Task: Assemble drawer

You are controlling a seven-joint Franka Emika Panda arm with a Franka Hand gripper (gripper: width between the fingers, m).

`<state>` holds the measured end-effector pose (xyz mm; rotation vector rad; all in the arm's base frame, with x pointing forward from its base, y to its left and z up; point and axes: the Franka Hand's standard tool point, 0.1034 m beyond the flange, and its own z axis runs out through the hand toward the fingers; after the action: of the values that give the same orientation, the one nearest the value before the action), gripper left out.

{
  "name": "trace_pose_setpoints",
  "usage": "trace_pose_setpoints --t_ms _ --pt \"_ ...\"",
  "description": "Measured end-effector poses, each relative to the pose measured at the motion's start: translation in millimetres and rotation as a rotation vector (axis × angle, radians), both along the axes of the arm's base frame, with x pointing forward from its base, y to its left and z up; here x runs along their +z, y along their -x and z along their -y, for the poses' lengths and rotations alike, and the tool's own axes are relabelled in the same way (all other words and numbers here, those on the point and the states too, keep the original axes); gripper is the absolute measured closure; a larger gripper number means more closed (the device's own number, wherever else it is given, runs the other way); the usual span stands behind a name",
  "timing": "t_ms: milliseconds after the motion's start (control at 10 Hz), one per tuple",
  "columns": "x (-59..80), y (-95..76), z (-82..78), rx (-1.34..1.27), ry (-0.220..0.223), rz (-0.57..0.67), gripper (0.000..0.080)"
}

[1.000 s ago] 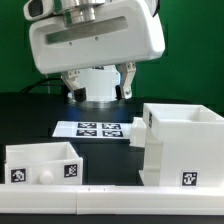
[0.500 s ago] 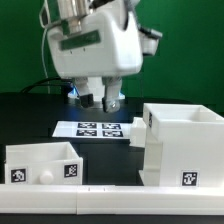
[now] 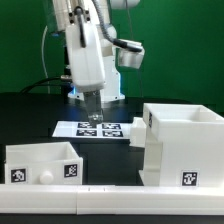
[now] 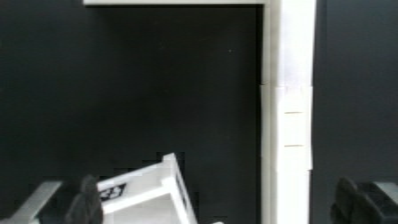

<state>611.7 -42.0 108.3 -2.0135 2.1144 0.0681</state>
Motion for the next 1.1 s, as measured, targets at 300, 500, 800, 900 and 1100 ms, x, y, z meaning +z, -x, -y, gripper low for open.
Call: trace_pose_setpoints --t_ms 300,500,800,900,1100 --pt "-12.4 0.9 -2.5 -0.38 -0.033 -0.077 0.015" --pt "-23.7 -6.3 -4.1 -0.55 -0.021 -0.051 0.015" --pt "-24.7 -5.8 -9.5 -0.708 -0.067 -0.083 0.015" --pt "-26.1 -5.0 -7.8 -0.757 -0.081 -0.092 0.015" --pt "-35.9 6.0 22.1 -0.937 -0.125 -0.138 0.015"
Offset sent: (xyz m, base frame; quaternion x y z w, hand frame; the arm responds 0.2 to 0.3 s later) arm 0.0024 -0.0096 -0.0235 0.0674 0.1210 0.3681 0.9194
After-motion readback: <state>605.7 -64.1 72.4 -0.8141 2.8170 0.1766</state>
